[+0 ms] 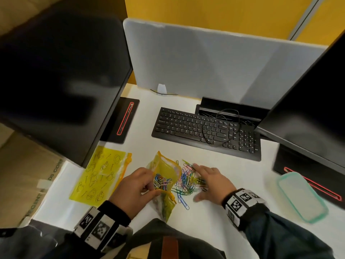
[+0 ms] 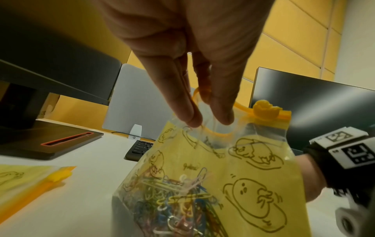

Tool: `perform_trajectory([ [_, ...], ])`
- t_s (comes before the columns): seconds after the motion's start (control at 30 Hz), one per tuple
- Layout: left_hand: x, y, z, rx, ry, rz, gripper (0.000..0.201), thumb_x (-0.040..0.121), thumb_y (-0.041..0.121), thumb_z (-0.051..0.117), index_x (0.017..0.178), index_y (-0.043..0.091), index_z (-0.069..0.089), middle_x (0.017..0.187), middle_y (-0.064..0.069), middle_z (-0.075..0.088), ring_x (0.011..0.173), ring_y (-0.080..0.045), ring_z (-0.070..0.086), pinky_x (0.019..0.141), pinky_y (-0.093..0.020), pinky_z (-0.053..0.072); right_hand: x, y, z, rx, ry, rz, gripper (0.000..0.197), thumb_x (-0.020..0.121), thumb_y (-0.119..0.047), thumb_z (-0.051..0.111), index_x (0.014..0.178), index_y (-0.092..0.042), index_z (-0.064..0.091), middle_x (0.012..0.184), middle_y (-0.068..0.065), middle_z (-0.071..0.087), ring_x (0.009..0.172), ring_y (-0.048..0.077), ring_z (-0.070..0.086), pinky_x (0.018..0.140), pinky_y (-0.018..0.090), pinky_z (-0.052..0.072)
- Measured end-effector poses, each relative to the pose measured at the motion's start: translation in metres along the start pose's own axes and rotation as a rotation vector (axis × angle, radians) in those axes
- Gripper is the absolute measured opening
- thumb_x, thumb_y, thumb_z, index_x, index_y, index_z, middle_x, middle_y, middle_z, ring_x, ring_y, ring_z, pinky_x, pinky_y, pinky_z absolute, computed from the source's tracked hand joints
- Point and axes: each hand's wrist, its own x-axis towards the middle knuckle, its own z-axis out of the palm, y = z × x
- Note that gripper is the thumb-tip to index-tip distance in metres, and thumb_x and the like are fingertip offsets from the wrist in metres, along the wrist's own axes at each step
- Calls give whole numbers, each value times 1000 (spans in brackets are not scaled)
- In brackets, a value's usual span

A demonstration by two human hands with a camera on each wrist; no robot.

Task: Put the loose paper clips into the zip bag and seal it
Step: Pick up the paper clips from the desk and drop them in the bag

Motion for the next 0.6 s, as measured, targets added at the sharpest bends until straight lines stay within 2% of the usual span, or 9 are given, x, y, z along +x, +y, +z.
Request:
perform_trajectory([
  [0.07, 1, 0, 0, -5, 1, 23, 31, 69, 25, 76, 67, 23, 46, 88, 0, 58, 78, -12, 59, 62, -27, 53, 5, -9, 6, -26, 75, 2, 89, 74, -30, 71, 145, -32, 17, 144, 4, 37, 126, 27, 37, 100, 38, 41],
  [0.13, 3, 0, 0, -18, 10, 30, 29, 67, 34, 72, 67, 22, 45, 88, 3, 57, 80, -8, 57, 61, -25, 53, 14, -15, 10, -26, 176, -5, 65, 82, -14, 60, 140, -25, 34, 132, 7, 48, 118, 28, 45, 94, 34, 43],
  [0.2, 2, 2, -1, -26, 6, 27, 30, 67, 43, 67, 66, 23, 45, 87, 4, 57, 81, -7, 56, 61, -23, 52, 18, -18, 11, -8, 227, 17, 43, 85, -7, 50, 127, -16, 51, 119, 10, 55, 111, 30, 53, 89, 32, 44],
  [0.27, 1, 2, -1, -8, -5, 26, 35, 67, 51, 64, 66, 23, 44, 86, 2, 58, 77, -10, 57, 60, -23, 51, 19, -20, 12, -12, 246, 41, 28, 86, -5, 47, 111, -9, 59, 108, 13, 58, 101, 32, 58, 81, 32, 45],
  [0.3, 1, 2, -1, -2, -11, 21, 35, 67, 50, 67, 66, 23, 44, 86, 2, 58, 77, -10, 57, 60, -23, 52, 19, -20, 11, -12, 255, 53, 25, 85, -4, 46, 105, -7, 61, 103, 14, 60, 98, 33, 59, 78, 33, 45],
  [0.37, 1, 1, -1, 2, -15, 11, 34, 69, 33, 76, 68, 22, 44, 88, 4, 56, 79, -7, 58, 61, -24, 53, 17, -20, 11, 17, 271, 76, 22, 83, -4, 46, 97, -6, 63, 98, 15, 63, 94, 33, 60, 74, 32, 43],
  [0.43, 1, 0, -1, 11, -13, 10, 32, 70, 19, 77, 68, 21, 45, 90, 7, 55, 79, -4, 56, 62, -22, 52, 10, -19, 7, 97, 301, 121, 17, 83, -5, 49, 91, -7, 64, 92, 13, 67, 89, 31, 60, 68, 28, 36],
  [0.57, 3, 2, -1, 25, -20, 8, 27, 71, 18, 76, 63, 16, 50, 90, 4, 56, 76, -13, 58, 62, -28, 52, -16, -22, -15, 390, 462, 195, 3, 79, -11, 68, 76, -9, 68, 68, 4, 62, 67, 21, 56, 57, 23, 36],
  [0.6, 4, 3, -1, 28, -23, 5, 27, 71, 19, 75, 63, 14, 50, 90, 4, 56, 75, -14, 58, 63, -30, 52, -23, -25, -23, 486, 499, 193, 9, 76, -11, 72, 69, -11, 67, 63, 3, 60, 62, 19, 54, 55, 23, 38],
])
